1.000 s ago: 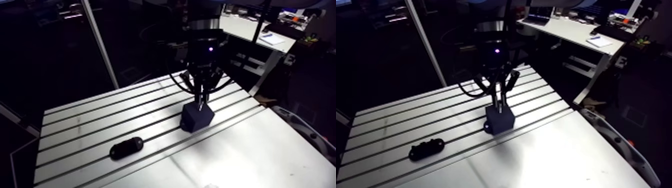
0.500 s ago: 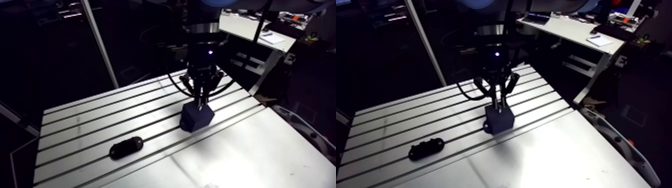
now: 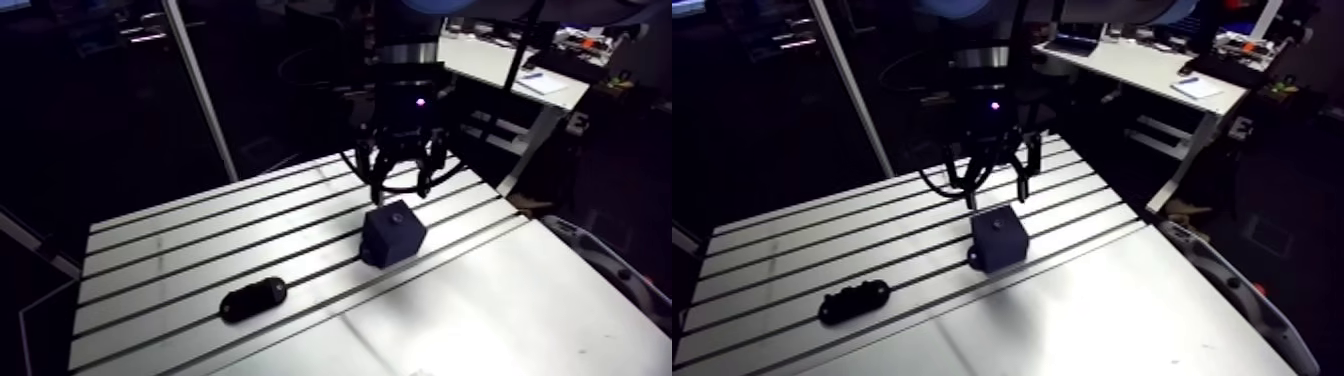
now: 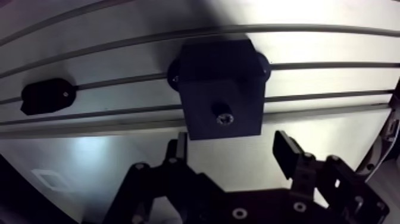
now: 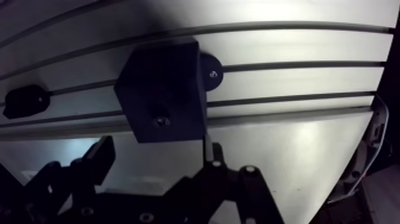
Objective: Pick up the M10 bolt and insert it into the hole until fully seated.
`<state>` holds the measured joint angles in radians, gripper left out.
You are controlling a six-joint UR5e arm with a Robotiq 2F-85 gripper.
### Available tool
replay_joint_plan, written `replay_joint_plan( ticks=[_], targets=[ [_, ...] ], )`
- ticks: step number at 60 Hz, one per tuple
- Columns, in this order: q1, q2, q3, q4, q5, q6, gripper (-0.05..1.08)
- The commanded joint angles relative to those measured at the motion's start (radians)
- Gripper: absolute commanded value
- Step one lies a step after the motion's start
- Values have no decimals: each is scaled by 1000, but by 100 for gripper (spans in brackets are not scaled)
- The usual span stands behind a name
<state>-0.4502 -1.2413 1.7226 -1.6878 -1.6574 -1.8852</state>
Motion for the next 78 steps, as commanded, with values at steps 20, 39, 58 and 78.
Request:
replay_joint_plan(
  ticks=[20,39,58,78],
  targets=[
    [102,-220,-127,81,75,-1,0],
    [142,-299,-237,195,112,14,0],
    [177,-305,-322,273,140,31,1],
    [183,-310,-312,270,140,31,1]
  ],
)
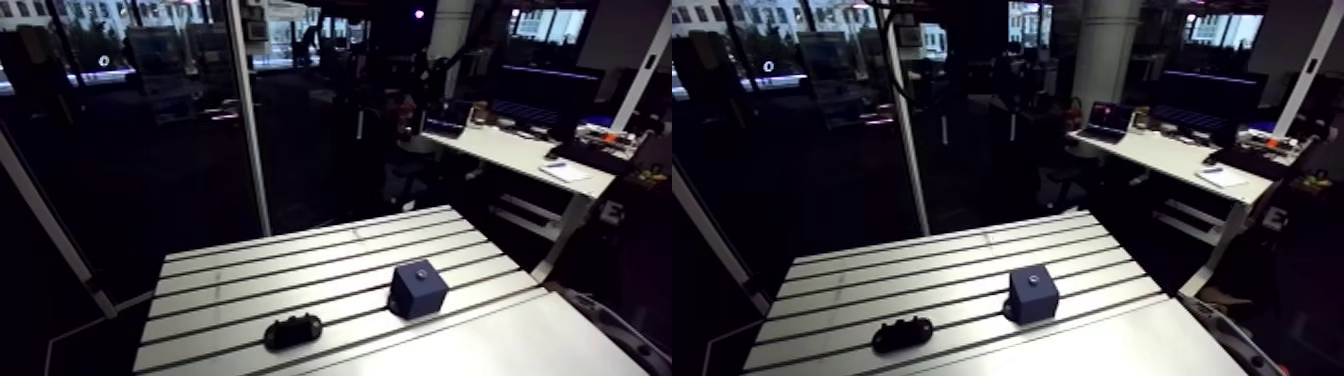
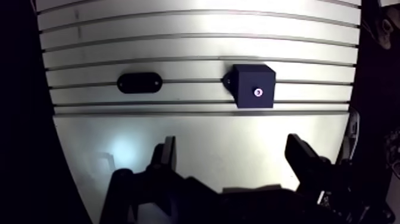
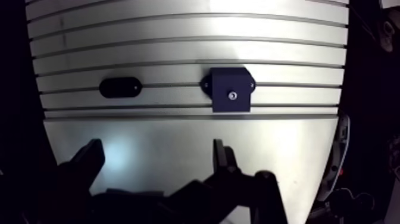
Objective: Pick up the M10 bolt and insert it into the hole until fully seated.
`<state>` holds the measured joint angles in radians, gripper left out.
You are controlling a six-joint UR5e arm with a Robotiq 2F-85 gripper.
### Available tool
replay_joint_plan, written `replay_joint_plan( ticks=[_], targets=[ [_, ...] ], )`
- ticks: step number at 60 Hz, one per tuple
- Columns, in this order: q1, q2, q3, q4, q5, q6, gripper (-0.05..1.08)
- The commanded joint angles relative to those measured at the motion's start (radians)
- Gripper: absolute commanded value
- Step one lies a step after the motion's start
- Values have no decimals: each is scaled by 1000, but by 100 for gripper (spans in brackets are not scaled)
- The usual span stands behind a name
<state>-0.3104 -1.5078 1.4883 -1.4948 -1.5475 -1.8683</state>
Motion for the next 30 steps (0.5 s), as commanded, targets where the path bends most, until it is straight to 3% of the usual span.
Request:
replay_joint_plan(
  ticks=[1,14,30],
  targets=[
    [45,-42,-78,77,30,14,1],
    [52,-34,-67,72,22,12,1],
    [112,-13,-49,35,11,19,1]
  ],
)
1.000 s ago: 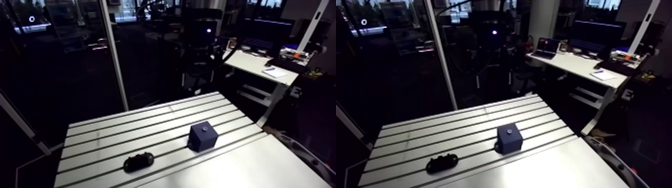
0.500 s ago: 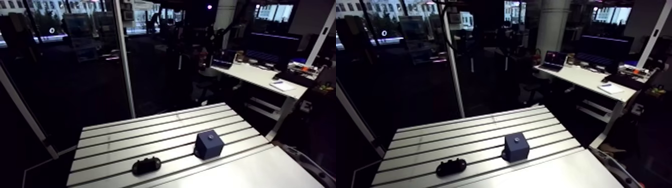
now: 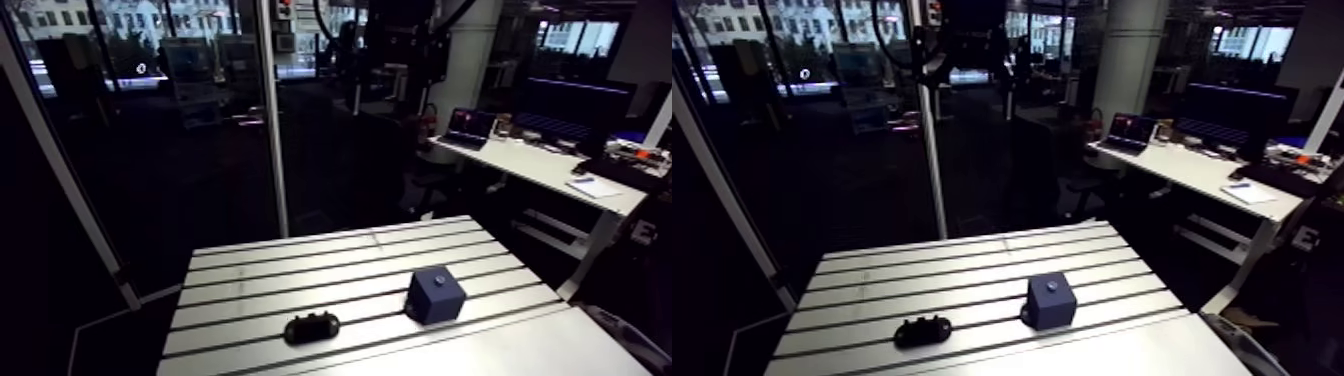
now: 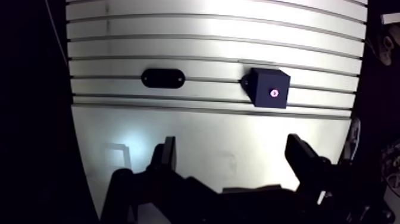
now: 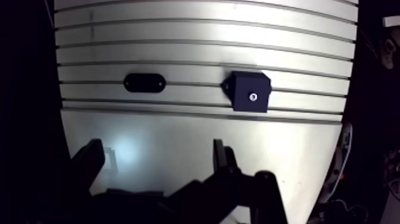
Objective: Pick up the M10 bolt and insert it into the hole until fully seated.
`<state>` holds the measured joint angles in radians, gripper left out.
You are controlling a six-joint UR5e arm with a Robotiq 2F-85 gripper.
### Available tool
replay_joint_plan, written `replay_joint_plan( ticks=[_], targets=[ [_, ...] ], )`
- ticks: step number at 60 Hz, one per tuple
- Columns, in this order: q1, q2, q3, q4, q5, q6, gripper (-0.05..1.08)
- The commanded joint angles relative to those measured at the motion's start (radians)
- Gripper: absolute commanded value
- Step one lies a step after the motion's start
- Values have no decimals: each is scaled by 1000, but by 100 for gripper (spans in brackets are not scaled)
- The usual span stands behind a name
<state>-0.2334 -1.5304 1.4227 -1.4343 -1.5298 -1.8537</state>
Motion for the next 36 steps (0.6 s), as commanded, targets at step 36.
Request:
replay_joint_plan(
  ticks=[36],
  targets=[
    [83,23,35,-60,-10,72,1]
  ],
)
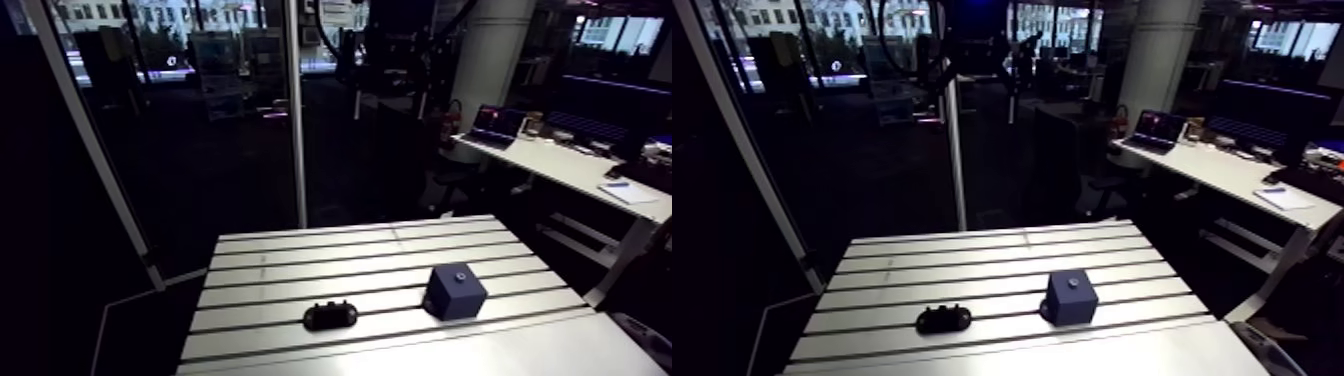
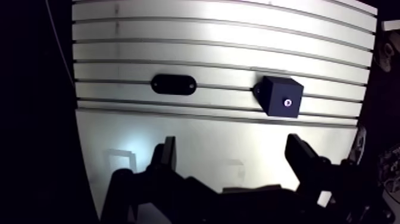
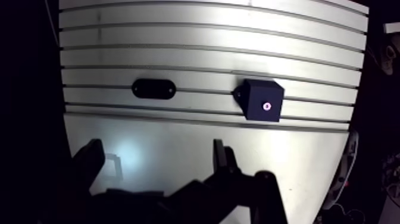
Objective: Pick up the M10 bolt and insert it into the hole until fully seated.
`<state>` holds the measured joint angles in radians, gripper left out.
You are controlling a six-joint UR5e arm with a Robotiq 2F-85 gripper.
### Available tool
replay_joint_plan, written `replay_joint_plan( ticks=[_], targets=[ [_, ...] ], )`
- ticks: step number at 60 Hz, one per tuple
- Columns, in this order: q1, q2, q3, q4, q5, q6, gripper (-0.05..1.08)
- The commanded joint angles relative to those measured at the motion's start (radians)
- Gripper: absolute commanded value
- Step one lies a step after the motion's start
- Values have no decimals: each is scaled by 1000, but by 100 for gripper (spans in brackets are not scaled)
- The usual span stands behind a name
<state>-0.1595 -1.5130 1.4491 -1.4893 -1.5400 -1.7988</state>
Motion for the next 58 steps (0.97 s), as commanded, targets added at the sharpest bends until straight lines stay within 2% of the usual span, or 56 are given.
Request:
replay_joint_plan(
  ticks=[1,10,12,16,58],
  targets=[
    [10,7,9,-9,1,22,1],
    [19,20,18,-31,-5,29,1],
    [23,20,15,-33,-17,29,1],
    [23,23,14,-33,-25,29,1],
    [23,29,17,-45,-30,29,1]
  ],
)
